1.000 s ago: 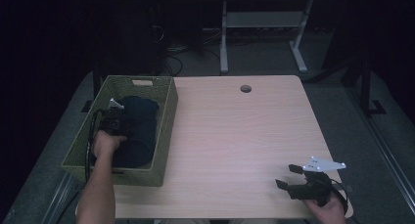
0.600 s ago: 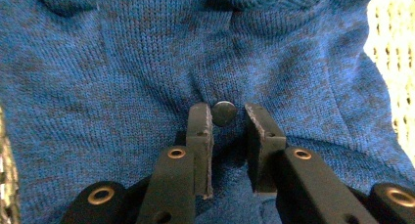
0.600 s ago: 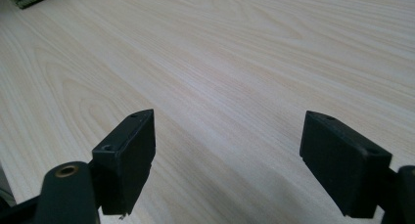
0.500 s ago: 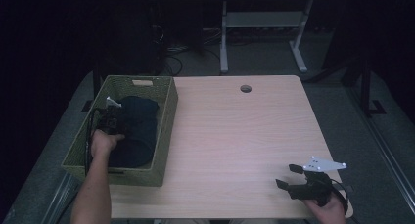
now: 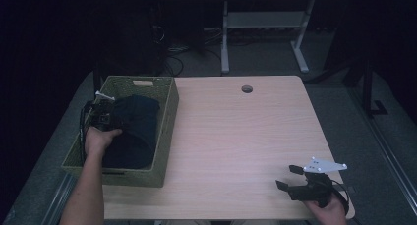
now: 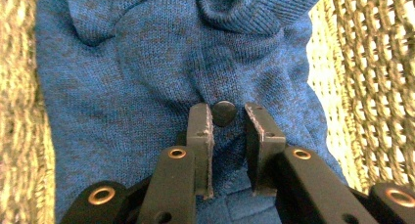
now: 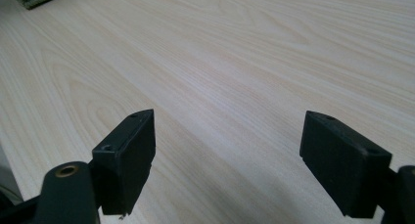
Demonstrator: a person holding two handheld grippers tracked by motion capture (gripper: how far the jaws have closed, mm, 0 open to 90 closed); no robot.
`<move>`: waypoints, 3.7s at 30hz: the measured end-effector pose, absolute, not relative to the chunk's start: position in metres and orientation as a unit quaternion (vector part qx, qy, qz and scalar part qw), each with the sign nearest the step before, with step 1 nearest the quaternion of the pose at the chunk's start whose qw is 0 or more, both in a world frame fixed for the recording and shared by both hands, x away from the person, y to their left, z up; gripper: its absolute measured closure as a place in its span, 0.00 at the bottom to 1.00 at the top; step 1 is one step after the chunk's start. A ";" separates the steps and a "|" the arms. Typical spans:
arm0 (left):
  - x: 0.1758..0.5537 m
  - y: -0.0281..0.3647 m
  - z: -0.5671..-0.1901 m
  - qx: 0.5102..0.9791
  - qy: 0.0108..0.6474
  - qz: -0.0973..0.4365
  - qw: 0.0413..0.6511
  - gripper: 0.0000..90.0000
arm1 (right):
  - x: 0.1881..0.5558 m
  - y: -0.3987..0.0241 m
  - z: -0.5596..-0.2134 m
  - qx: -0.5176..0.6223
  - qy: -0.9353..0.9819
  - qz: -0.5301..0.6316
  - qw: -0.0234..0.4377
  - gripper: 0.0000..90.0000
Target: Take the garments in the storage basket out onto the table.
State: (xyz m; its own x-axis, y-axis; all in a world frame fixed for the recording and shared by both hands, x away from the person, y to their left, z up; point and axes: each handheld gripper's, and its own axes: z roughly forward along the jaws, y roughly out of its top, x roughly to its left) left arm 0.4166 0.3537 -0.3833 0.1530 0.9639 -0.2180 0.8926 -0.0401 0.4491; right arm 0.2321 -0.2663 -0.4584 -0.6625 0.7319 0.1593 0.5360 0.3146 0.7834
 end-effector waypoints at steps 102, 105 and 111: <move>0.363 0.342 -0.200 0.686 0.513 0.112 0.504 0.83 | 0.234 -0.271 -0.456 0.410 0.788 0.445 0.115 0.18; 0.364 0.335 -0.198 0.690 0.505 0.110 0.506 0.83 | 0.234 -0.271 -0.456 0.410 0.788 0.445 0.115 0.18; 0.367 0.320 -0.196 0.699 0.493 0.103 0.507 0.83 | 0.233 -0.273 -0.455 0.410 0.785 0.449 0.116 0.18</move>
